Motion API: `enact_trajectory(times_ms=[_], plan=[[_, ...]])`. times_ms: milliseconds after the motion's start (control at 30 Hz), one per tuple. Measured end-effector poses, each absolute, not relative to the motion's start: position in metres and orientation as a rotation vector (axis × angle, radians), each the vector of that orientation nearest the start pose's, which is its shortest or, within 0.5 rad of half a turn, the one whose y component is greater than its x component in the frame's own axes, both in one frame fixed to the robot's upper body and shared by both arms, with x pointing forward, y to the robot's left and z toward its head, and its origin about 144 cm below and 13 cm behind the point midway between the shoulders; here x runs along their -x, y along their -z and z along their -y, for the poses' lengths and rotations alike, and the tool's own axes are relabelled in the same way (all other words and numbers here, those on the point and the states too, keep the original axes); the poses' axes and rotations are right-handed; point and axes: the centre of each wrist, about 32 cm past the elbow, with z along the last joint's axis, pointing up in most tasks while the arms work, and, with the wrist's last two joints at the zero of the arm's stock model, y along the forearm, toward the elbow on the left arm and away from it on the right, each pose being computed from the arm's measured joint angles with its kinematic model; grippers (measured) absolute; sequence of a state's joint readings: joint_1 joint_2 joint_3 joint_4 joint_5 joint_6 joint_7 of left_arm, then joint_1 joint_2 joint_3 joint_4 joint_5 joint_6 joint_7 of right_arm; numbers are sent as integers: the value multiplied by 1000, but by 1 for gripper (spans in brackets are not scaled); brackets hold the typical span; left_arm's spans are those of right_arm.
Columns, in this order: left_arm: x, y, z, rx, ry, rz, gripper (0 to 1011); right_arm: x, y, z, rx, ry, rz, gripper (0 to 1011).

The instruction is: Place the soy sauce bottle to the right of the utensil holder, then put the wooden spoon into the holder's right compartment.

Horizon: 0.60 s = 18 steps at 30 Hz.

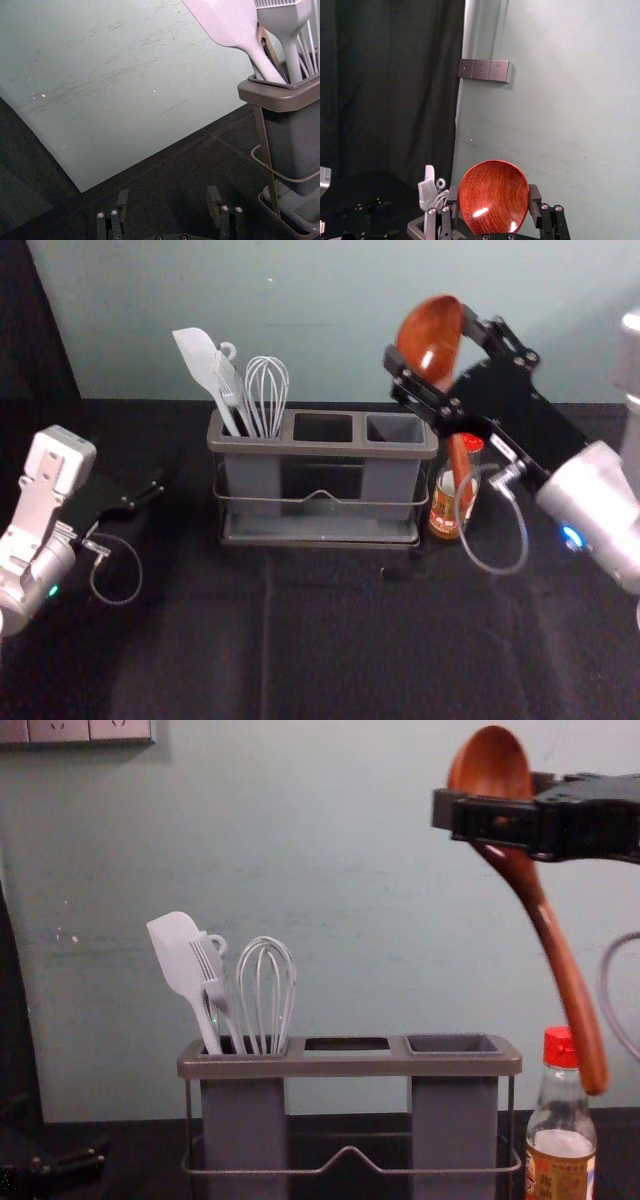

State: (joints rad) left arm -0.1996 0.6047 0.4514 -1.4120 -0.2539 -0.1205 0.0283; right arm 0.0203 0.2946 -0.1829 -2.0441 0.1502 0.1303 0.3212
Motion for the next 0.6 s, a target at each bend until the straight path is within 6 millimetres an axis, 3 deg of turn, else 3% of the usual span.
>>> enact_trajectory(times_ms=[300,600], plan=[[-489,-1140,-310,-305,-1248,285,1000,-478,-1291,208,-93,918,378,837],[-489,-1140,-310,-304,-1248,285,1000,-509,-1292,202,-148,906,410,837]])
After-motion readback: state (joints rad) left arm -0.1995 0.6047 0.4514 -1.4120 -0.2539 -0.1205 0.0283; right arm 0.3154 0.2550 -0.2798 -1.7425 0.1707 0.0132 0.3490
